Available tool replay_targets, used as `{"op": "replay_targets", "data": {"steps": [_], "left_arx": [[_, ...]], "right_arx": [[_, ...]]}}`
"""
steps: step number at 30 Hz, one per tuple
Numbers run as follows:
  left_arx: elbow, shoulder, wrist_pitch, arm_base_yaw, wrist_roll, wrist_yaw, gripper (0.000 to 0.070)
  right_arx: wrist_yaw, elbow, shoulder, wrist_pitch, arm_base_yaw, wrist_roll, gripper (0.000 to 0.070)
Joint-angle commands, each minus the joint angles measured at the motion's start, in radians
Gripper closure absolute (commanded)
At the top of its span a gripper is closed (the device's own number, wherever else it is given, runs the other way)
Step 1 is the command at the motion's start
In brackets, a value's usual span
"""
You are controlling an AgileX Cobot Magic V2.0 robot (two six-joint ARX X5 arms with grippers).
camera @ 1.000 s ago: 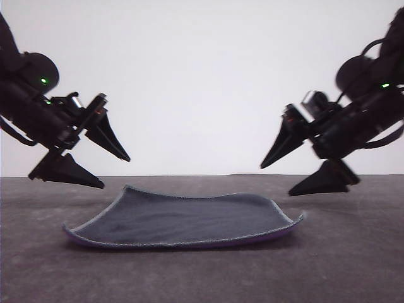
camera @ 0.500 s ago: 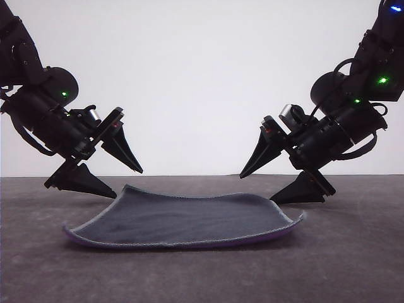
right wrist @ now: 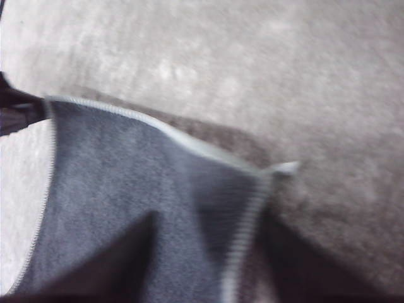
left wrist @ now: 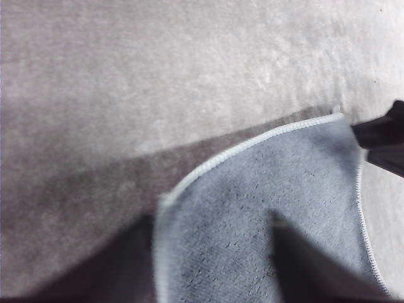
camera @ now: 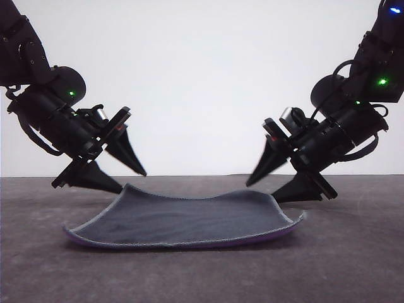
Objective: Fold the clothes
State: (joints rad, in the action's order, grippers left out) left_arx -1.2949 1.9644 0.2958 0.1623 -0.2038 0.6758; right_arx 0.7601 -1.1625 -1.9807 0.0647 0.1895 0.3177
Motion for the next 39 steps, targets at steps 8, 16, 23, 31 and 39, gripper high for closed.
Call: {"op": "replay_targets", "data": {"steps": [8,16,23,31,39], "left_arx": [[-0.023,0.026,-0.002,0.002,0.031,0.005,0.0700],[-0.025,0.024,0.028,-0.002,0.036,0.106,0.0700],[-0.029,0.023,0.182,-0.010,0.119,0.142,0.0700],[-0.072,0.022,0.423,-0.011,0.266,0.160,0.0700],[-0.127,0.022,0.623,-0.011,0.372,0.163,0.0700]], "right_arx": [[0.018,-0.018,-0.026,-0.006,-0.002,-0.037,0.0680],[0.166,-0.038,-0.026,0.030,-0.028,-0.038,0.0691],[0.303,-0.044,-0.026,0.158,-0.060,-0.078,0.0690],[0.395,-0.044,-0.026,0.316,-0.068,-0.183,0.0688],[0.396,-0.044,-0.026,0.506,-0.065,-0.298,0.0688]]}}
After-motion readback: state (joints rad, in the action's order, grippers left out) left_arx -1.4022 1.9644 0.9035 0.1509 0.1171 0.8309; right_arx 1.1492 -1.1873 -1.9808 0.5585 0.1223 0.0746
